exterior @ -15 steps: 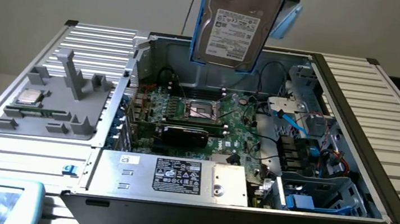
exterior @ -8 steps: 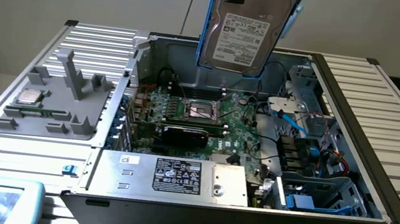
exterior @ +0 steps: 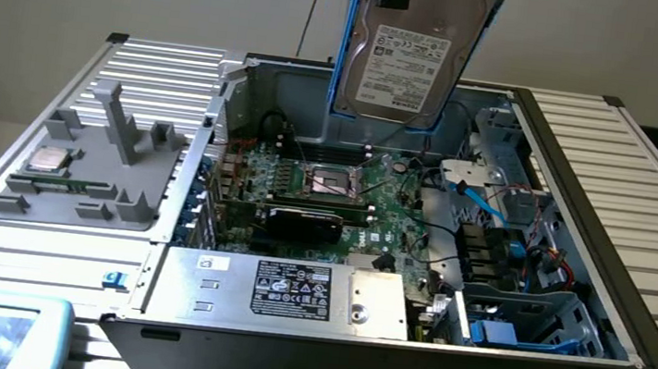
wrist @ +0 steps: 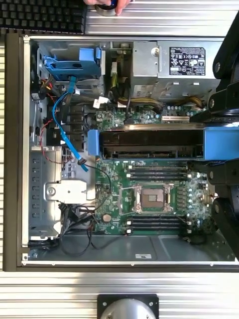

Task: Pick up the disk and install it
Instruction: 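Pick up the disk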

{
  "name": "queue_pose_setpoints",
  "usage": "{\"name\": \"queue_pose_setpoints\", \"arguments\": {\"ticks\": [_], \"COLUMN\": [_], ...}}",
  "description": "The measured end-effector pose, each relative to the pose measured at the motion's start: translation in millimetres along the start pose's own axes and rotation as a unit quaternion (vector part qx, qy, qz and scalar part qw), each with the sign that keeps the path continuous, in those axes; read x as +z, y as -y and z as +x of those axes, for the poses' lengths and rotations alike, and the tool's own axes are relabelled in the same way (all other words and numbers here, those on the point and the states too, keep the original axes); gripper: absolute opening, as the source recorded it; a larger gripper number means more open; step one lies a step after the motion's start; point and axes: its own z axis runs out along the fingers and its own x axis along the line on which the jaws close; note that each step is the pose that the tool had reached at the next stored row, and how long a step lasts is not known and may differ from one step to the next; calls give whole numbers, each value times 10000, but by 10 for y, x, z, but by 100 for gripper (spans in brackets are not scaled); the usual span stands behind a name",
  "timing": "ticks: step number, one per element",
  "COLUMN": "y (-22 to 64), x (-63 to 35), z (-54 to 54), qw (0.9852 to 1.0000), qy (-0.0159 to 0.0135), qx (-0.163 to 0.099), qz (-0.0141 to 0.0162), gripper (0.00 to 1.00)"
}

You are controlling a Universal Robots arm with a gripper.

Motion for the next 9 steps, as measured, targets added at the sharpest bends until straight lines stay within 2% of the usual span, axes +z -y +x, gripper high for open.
{"name": "queue_pose_setpoints", "arguments": {"ticks": [1, 2, 4, 5, 7, 9], "y": [0, -1, 0, -2, -8, -17], "x": [-1, 0, 0, 0, 1, 2], "z": [-2, -2, -6, -14, -45, -89], "qw": [10000, 10000, 9997, 9996, 9995, 9995], "qy": [0, 0, -1, -1, -1, -2], "qx": [1, 1, 4, 6, 6, 6], "qz": [-27, -83, -227, -272, -303, -308], "gripper": [37, 37, 37, 37, 37, 37]}}
